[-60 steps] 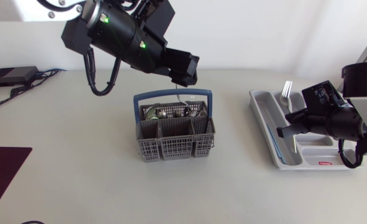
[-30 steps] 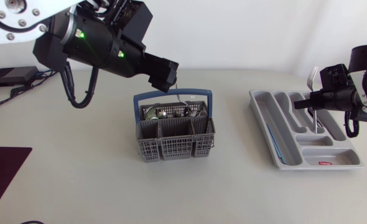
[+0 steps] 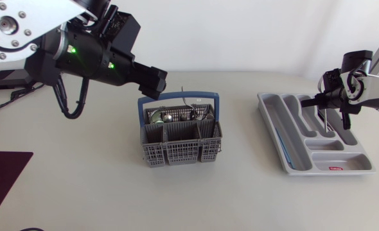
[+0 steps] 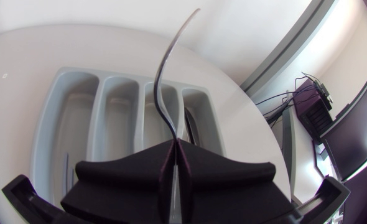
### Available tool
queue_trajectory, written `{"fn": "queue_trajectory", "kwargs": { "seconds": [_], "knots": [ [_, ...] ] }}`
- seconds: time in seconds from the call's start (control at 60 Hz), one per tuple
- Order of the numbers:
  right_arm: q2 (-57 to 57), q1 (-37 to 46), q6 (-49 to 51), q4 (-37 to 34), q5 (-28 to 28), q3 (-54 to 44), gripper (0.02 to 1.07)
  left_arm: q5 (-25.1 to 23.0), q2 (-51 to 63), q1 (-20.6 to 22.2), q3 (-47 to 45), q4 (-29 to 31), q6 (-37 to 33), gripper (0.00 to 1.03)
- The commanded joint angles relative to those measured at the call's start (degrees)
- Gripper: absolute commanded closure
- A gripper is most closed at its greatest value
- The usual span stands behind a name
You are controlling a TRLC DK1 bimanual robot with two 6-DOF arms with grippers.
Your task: Sort the cutlery from the basket into the organizer compartments.
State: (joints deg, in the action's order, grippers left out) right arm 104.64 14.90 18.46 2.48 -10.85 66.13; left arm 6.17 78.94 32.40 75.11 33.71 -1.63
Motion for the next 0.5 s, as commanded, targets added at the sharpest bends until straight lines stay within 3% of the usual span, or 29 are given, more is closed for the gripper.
{"fn": "queue_trajectory", "kwargs": {
  "seconds": [0.0,0.483],
  "knots": [
    [3.90,0.75,-0.53,0.86,-1.10,2.95,1.01,0.86,-1.33,-0.15,-2.07,-0.58,-0.66,0.06],
    [17.09,0.66,-2.99,-3.54,-3.21,12.62,1.00,2.97,-3.44,0.29,-3.74,-0.58,-0.04,0.06]
  ]
}}
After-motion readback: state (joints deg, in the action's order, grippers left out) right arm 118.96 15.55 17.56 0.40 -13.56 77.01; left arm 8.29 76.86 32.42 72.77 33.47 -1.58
